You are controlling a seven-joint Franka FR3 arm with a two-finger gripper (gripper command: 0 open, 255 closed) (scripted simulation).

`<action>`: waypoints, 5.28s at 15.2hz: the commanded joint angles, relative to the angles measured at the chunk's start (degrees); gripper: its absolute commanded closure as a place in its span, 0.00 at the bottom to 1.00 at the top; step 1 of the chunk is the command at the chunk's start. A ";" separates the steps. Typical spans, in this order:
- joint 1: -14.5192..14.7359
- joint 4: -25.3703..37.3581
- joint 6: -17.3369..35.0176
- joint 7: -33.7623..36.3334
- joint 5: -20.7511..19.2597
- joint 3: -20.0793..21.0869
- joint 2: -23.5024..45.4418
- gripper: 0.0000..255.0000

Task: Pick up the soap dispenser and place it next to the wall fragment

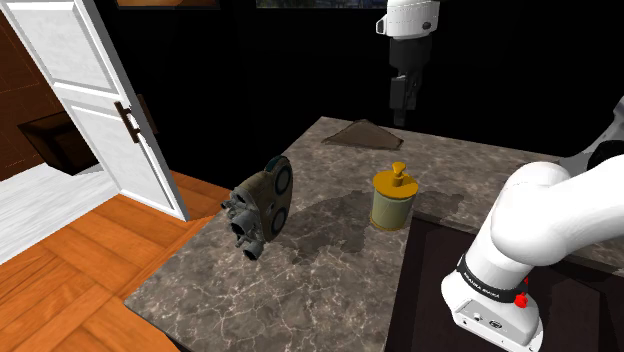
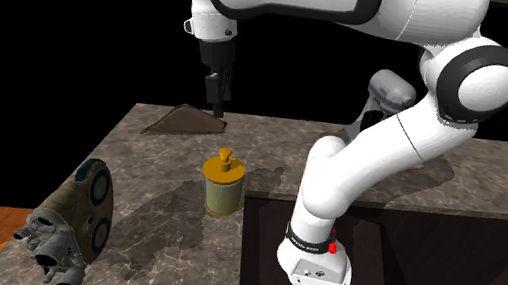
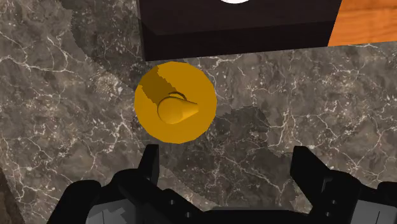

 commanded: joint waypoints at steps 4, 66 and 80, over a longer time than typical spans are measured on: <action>-1.17 -7.10 6.12 2.64 -1.04 0.57 -1.99 0.00; -6.32 -10.81 11.01 8.29 -5.12 1.47 -3.97 1.00; -6.68 1.67 1.34 6.85 -5.18 1.60 -1.26 1.00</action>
